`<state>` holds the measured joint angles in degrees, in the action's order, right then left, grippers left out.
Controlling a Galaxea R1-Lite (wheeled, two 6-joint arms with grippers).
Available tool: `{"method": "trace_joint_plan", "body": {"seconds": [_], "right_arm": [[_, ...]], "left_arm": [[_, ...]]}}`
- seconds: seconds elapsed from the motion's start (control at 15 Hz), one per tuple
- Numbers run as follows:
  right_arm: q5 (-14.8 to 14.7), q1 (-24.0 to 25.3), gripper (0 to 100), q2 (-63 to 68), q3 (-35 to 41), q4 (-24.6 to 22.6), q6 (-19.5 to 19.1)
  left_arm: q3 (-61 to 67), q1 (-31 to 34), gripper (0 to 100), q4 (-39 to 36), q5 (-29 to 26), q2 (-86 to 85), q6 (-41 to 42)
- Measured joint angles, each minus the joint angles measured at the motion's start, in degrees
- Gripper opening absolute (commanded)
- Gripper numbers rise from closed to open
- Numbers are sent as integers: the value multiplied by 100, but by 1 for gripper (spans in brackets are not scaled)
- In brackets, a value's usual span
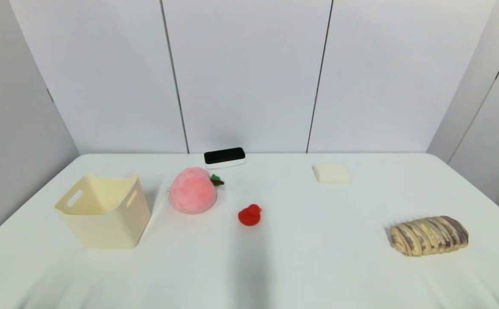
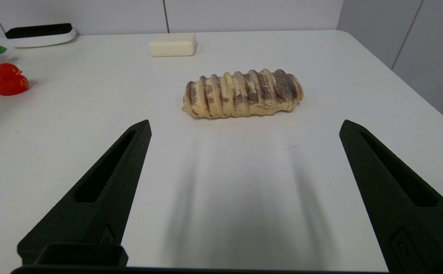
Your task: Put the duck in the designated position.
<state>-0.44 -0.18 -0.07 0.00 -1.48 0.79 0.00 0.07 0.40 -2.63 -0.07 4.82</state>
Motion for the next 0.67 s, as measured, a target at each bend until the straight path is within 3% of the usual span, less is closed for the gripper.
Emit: {"method": "trace_joint_plan", "body": {"seconds": [0.67], "right_arm": [[0, 0, 100, 0, 0, 0, 0]], "left_arm": [[0, 0, 100, 0, 7, 0, -20]]}}
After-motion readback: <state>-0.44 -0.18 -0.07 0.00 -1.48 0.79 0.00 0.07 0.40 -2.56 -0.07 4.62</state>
